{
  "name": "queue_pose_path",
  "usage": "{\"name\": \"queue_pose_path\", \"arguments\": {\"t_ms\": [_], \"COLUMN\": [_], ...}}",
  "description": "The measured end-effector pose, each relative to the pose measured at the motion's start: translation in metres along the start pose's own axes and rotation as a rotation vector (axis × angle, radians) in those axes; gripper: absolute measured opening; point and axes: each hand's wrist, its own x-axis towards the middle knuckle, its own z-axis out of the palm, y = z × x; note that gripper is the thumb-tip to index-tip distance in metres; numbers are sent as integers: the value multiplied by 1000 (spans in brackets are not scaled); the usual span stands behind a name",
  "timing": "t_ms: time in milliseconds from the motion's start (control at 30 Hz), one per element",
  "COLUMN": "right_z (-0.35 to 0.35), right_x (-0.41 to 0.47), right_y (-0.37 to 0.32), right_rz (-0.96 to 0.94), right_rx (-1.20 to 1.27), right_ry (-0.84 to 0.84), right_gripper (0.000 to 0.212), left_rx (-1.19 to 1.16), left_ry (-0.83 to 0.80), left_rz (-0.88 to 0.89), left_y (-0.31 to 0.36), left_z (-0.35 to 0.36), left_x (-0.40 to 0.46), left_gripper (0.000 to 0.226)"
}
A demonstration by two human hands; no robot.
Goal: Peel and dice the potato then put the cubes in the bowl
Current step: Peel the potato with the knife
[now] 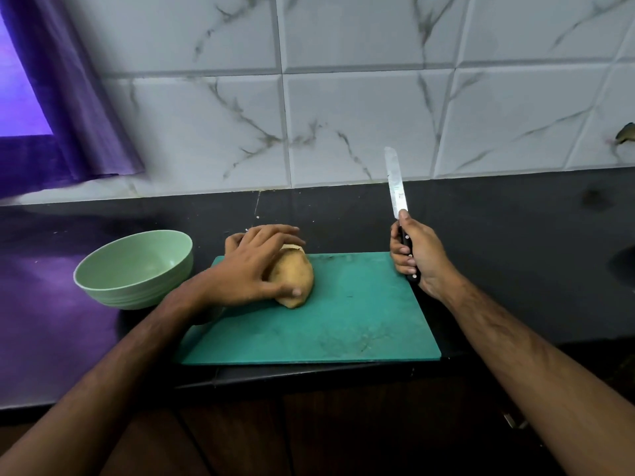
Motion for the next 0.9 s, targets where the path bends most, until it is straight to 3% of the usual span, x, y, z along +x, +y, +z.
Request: {"name": "queue_pose_path", "arguments": {"t_ms": [167,267,533,633,767,833,900], "right_z": [1,2,1,1,1,1,1], "right_x": [0,-1,0,1,2,3,3], "right_y": [-1,-1,0,0,0,0,0], "right_rz": [-3,-4,-3,-1,9,13,16], "right_rx": [-21,-15,-8,-2,1,2,-1], "right_ry": [-13,-13,-17,-25,-35,-39,-41], "right_gripper": [41,41,42,42,42,42,42], "left_rx": [94,99,15,-86,-178,-154,-115], "left_ry": [-35,-10,-152,8,361,382,266], "left_rz": [101,179,277,216,86,72,110], "left_y": [-7,6,57,49,18,9,11], "left_z": [-13,-7,13,-9,-44,-48,-44], "left_x": [-11,-7,5,3,-3,-7,-11], "left_gripper": [92,88,83,86,56,45,41]}}
